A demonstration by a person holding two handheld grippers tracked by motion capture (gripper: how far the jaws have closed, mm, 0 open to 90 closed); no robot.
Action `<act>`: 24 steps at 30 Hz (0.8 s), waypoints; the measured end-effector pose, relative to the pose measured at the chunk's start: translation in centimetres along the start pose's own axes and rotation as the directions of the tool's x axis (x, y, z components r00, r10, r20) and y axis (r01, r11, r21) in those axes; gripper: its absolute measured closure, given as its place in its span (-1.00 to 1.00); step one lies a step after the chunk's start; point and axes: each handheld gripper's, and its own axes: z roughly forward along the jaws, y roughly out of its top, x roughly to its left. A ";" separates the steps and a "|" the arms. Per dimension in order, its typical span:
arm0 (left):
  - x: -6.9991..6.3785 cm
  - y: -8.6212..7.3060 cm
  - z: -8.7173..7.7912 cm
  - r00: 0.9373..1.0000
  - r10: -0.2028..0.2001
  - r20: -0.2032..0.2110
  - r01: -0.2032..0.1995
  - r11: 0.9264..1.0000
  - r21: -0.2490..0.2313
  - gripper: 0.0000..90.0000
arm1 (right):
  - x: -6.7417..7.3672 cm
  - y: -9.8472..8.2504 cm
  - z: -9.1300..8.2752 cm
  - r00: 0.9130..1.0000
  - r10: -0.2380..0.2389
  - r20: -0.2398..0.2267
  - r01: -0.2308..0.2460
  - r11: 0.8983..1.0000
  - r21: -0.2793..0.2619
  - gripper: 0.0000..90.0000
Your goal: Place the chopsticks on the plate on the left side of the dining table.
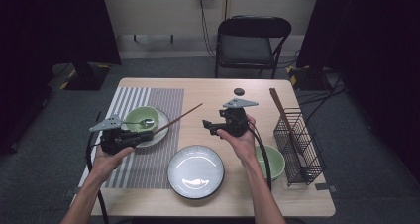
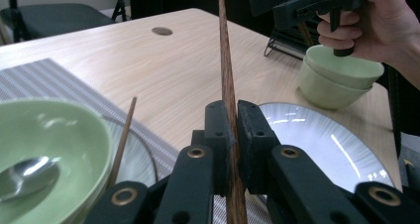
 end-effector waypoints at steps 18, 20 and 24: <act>2.1 -3.5 -2.1 0.997 -0.041 -0.067 0.047 0.996 0.081 0.87 | 0.2 -1.4 4.0 1.000 0.020 0.015 -0.021 0.995 0.098 -0.61; 2.2 -3.7 -2.1 0.996 -0.049 -0.068 0.055 0.995 0.085 0.87 | 0.1 -1.7 4.5 1.000 0.023 0.017 -0.025 0.994 0.111 -0.61; 2.4 -4.1 -1.9 0.996 -0.050 -0.069 0.057 0.994 0.091 0.87 | -0.1 -2.2 5.3 0.999 0.035 0.027 -0.039 0.990 0.136 -0.61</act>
